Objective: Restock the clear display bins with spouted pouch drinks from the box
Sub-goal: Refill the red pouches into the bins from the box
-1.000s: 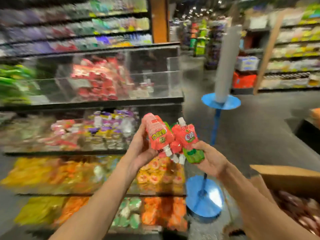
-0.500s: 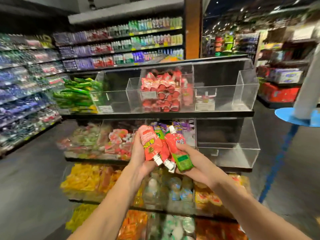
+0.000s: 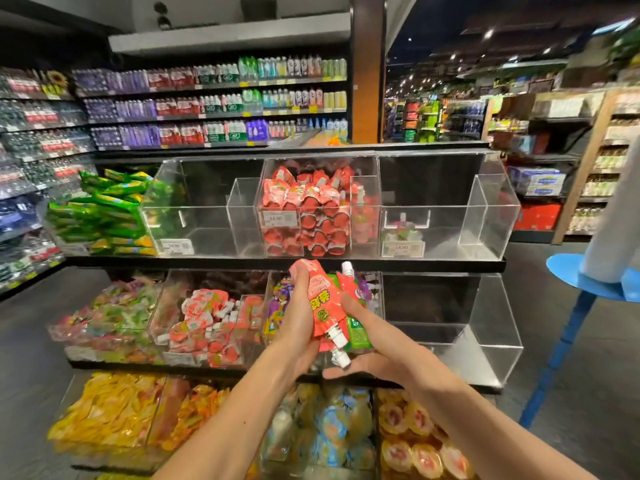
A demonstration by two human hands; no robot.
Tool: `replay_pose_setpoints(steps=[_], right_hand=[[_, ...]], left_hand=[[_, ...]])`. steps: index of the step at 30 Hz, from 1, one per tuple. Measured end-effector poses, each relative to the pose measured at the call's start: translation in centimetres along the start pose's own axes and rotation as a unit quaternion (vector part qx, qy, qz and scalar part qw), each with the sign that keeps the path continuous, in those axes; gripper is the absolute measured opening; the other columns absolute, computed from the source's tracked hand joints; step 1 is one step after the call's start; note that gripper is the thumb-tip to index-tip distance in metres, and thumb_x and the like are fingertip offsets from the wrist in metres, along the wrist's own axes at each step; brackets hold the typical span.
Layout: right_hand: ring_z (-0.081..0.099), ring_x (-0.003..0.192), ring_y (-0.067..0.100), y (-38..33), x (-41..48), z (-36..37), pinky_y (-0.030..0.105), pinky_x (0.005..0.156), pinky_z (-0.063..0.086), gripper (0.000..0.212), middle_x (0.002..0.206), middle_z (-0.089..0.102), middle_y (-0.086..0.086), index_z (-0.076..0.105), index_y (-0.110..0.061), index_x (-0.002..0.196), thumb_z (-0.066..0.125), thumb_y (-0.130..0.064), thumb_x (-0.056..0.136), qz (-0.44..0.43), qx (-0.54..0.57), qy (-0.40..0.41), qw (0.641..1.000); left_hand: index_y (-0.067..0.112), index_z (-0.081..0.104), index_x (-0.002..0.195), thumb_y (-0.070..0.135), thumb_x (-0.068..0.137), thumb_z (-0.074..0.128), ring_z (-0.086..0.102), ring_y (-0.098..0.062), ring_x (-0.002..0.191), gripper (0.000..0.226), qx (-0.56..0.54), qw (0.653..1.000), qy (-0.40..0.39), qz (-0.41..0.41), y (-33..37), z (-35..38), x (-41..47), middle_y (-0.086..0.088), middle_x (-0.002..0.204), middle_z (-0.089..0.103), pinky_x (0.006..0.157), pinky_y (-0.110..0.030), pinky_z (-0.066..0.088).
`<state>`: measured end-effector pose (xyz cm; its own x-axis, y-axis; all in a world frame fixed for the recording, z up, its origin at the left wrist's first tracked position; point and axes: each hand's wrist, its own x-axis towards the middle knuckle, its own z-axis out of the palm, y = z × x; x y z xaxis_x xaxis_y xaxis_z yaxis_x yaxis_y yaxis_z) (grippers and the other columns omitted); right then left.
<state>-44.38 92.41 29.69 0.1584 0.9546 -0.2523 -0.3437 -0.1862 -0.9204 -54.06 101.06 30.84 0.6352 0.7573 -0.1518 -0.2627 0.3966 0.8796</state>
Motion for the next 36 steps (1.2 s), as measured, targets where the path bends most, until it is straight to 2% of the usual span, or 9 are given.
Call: replay_pose_setpoints(steps=[4, 11, 14, 16, 20, 22, 26, 32, 36], right_hand=[[0.068, 0.11, 0.032, -1.7, 2.6, -1.8, 0.066, 0.094, 0.047, 0.071, 0.118, 0.072, 0.012, 0.068, -0.017, 0.118, 0.057, -0.067, 0.07, 0.03, 0.042, -0.032, 0.998], [0.069, 0.089, 0.029, -3.1, 5.9, -4.2, 0.045, 0.08, 0.053, 0.051, 0.109, 0.071, 0.017, 0.071, -0.008, 0.112, 0.08, -0.041, 0.074, 0.011, 0.082, -0.038, 0.996], [0.065, 0.073, 0.03, -3.0, 7.3, -5.0, 0.038, 0.071, 0.053, 0.062, 0.094, 0.068, 0.021, 0.075, -0.001, 0.097, 0.093, -0.033, 0.048, 0.016, 0.101, -0.033, 0.994], [0.063, 0.067, 0.029, -3.2, 8.2, -4.8, 0.034, 0.055, 0.056, 0.056, 0.088, 0.066, 0.022, 0.07, 0.004, 0.097, 0.085, -0.023, 0.051, 0.013, 0.139, -0.028, 0.99], [0.067, 0.072, 0.031, -3.1, 10.6, -3.9, 0.04, 0.06, 0.057, 0.058, 0.094, 0.07, 0.022, 0.063, 0.004, 0.107, 0.078, -0.017, 0.055, -0.01, 0.162, 0.004, 0.987], [0.065, 0.074, 0.032, -3.2, 11.7, -3.2, 0.041, 0.064, 0.054, 0.055, 0.094, 0.068, 0.022, 0.065, 0.003, 0.106, 0.077, -0.02, 0.057, -0.032, 0.133, 0.01, 0.991], [0.067, 0.077, 0.029, -3.9, 13.6, -1.6, 0.04, 0.065, 0.056, 0.065, 0.096, 0.069, 0.02, 0.064, -0.001, 0.113, 0.078, -0.025, 0.054, -0.062, 0.135, 0.015, 0.989], [0.068, 0.072, 0.029, -4.7, 16.0, 1.9, 0.033, 0.055, 0.056, 0.059, 0.092, 0.071, 0.02, 0.057, 0.001, 0.117, 0.076, -0.016, 0.064, -0.068, 0.178, 0.081, 0.978], [0.062, 0.07, 0.027, -5.3, 16.9, 4.0, 0.035, 0.061, 0.056, 0.045, 0.091, 0.067, 0.019, 0.061, 0.004, 0.109, 0.071, -0.015, 0.069, -0.065, 0.258, 0.089, 0.96]], left_hand=[[0.014, 0.067, 0.114, 0.067, 0.089, 0.041, 0.075, -0.025, 0.089, 0.064, 0.034, 0.999, 0.009, 0.033, 0.4, 1.3, 2.9, -0.013, 0.098, 0.076, 0.074, -0.036, 0.057], [0.011, 0.067, 0.105, 0.055, 0.098, 0.042, 0.075, -0.022, 0.08, 0.051, 0.018, 1.0, 0.006, 0.015, 1.2, 2.2, 6.3, -0.013, 0.085, 0.077, 0.066, -0.034, 0.06], [0.007, 0.054, 0.135, 0.057, 0.101, 0.038, 0.074, -0.017, 0.072, 0.062, -0.023, 1.0, -0.011, 0.009, 2.3, 1.8, 7.2, -0.011, 0.093, 0.069, 0.067, -0.037, 0.062], [0.006, 0.037, 0.15, 0.063, 0.099, 0.035, 0.075, -0.019, 0.07, 0.076, -0.045, 0.999, -0.01, -0.002, 2.8, 0.8, 8.3, 0.001, 0.1, 0.062, 0.06, -0.035, 0.061], [0.003, 0.046, 0.143, 0.068, 0.089, 0.043, 0.068, -0.034, 0.109, 0.084, -0.069, 0.996, -0.039, -0.037, 3.5, -2.3, 10.7, -0.026, 0.124, 0.065, 0.099, -0.051, 0.051], [0.002, 0.053, 0.135, 0.056, 0.091, 0.049, 0.067, -0.033, 0.111, 0.07, -0.091, 0.995, -0.034, -0.036, 4.6, -4.1, 11.9, -0.023, 0.119, 0.069, 0.102, -0.049, 0.05], [0.012, 0.056, 0.111, 0.036, 0.083, 0.066, 0.074, -0.017, 0.076, 0.038, -0.037, 0.993, -0.074, 0.083, 7.9, -8.5, 14.0, -0.004, 0.086, 0.075, 0.065, -0.033, 0.061], [0.01, 0.046, 0.095, -0.022, 0.076, 0.069, 0.073, -0.015, 0.09, 0.044, 0.176, 0.921, -0.116, 0.328, 10.9, -12.3, 14.4, -0.011, 0.095, 0.071, 0.075, -0.024, 0.056], [0.023, 0.052, 0.094, 0.006, 0.073, 0.085, 0.067, -0.001, 0.093, 0.043, 0.324, 0.839, -0.098, 0.425, 9.9, -12.8, 14.7, 0.007, 0.103, 0.068, 0.076, -0.013, 0.051]])
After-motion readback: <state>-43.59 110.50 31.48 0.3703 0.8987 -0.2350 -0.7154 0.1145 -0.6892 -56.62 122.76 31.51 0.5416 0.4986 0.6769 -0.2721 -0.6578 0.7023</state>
